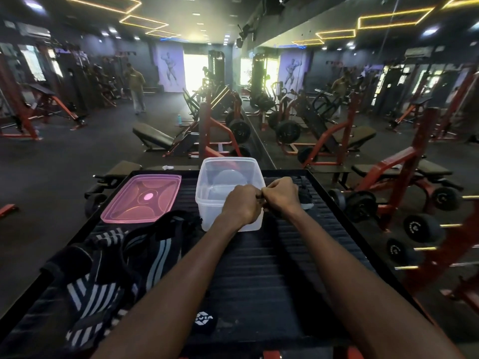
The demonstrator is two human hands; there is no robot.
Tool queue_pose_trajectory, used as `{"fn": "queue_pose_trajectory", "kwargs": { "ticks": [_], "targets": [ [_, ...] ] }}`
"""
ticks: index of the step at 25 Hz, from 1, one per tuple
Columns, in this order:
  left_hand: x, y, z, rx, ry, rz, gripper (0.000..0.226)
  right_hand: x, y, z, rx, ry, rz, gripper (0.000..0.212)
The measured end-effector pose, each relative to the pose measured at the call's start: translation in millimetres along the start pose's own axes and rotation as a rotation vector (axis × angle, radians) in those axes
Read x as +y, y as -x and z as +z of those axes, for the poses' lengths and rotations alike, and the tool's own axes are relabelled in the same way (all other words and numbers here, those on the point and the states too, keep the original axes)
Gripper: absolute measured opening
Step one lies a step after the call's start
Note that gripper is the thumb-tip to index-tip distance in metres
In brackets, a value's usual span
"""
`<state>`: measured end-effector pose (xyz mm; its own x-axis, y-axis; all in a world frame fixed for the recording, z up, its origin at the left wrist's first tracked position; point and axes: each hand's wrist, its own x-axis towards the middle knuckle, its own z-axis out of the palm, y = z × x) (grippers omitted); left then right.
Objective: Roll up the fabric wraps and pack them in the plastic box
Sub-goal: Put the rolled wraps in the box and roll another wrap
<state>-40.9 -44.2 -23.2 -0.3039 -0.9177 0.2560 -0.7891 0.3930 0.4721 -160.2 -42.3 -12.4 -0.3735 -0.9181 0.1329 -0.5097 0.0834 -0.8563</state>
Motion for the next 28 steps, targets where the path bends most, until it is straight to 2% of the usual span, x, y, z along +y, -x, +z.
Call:
{"fn": "queue_pose_trajectory", "kwargs": {
  "ticks": [4, 6, 9, 10, 11, 13, 14, 17, 23, 26, 28],
  "targets": [
    [12.7, 2.8, 1.2, -0.009, 0.014, -0.021, 0.019, 12.6, -1.0, -11.5, 0.007, 0.042, -0.017, 0.028],
    [16.1, 5.1, -1.5, 0.065, 0.058, -0.010, 0.019, 17.9, -8.1, -20.5, 0.120, 0.018, -0.009, 0.031],
    [16.3, 4.6, -7.3, 0.212, 0.111, -0.008, 0.021, 32.0, -18.8, -42.9, 0.347, 0.084, 0.028, 0.014],
    [14.8, 2.6, -8.0, 0.245, 0.114, -0.021, 0.021, 42.9, -25.0, -49.6, 0.373, 0.096, 0.049, 0.012],
    [14.0, 0.5, -8.5, 0.263, 0.113, -0.037, 0.022, 52.0, -28.8, -56.1, 0.347, 0.113, 0.065, 0.024],
    [11.0, -4.8, -8.6, 0.270, 0.095, -0.081, 0.021, 73.0, -41.2, -59.2, 0.179, 0.165, 0.048, 0.050],
    [9.7, -7.2, -8.4, 0.272, 0.075, -0.102, 0.022, 80.8, -45.7, -58.1, 0.091, 0.165, 0.027, 0.056],
    [7.9, -13.7, -8.5, 0.283, 0.016, -0.153, 0.023, 100.5, -56.6, -52.5, -0.037, 0.139, 0.023, 0.052],
    [-15.7, -22.6, -33.9, 0.342, -0.131, -0.256, 0.027, 87.3, -65.6, -60.0, 0.185, 0.049, 0.069, 0.055],
    [-34.6, -28.8, -53.3, 0.331, -0.174, -0.364, 0.026, 40.7, -71.9, -60.9, 0.284, -0.086, -0.062, 0.055],
    [-50.3, -31.8, -58.1, 0.298, -0.149, -0.401, 0.027, 5.1, -75.3, -52.5, 0.277, -0.134, -0.178, 0.052]
  ]
}}
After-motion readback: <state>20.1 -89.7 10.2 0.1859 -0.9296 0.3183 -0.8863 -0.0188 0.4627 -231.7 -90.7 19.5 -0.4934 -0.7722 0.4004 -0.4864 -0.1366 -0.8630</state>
